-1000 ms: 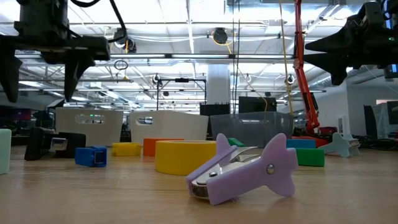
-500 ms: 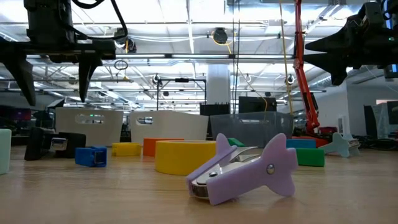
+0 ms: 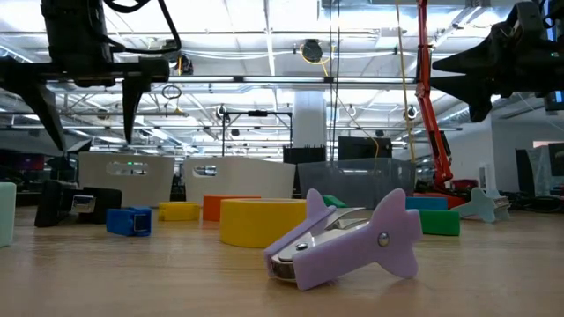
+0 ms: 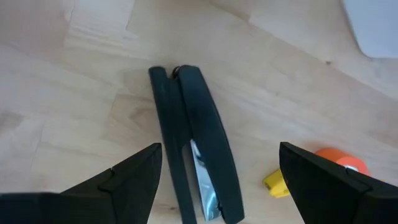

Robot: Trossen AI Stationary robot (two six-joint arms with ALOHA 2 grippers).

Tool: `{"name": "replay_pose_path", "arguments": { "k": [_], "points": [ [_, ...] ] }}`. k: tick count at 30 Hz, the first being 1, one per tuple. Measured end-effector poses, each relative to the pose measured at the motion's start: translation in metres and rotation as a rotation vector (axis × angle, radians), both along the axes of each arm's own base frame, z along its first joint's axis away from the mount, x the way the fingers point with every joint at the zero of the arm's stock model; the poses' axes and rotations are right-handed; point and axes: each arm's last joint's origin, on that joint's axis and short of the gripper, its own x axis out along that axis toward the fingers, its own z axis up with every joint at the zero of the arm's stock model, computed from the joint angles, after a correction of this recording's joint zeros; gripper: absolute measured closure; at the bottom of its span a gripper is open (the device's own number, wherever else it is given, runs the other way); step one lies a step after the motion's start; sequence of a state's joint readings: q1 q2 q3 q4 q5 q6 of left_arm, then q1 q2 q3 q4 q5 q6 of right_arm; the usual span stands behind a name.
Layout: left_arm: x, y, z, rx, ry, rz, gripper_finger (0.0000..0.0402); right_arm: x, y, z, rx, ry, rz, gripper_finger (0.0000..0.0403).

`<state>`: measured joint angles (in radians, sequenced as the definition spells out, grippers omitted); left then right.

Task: Pick and place Stapler, Stapler remover, tape
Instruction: Put the black stapler into the black bin

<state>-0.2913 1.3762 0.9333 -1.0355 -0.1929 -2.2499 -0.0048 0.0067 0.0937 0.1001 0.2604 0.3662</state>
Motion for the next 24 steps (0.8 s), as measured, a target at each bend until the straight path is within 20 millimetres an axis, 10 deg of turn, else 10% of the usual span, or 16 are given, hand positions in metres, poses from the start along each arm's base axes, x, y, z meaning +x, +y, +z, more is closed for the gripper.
{"name": "replay_pose_path", "arguments": {
  "k": [24],
  "points": [
    [-0.011, 0.010, -0.009, -0.029, 0.120, 0.093, 0.0054, 0.000, 0.000, 0.000, 0.014, -0.004, 0.002, 0.0248]
  ]
}}
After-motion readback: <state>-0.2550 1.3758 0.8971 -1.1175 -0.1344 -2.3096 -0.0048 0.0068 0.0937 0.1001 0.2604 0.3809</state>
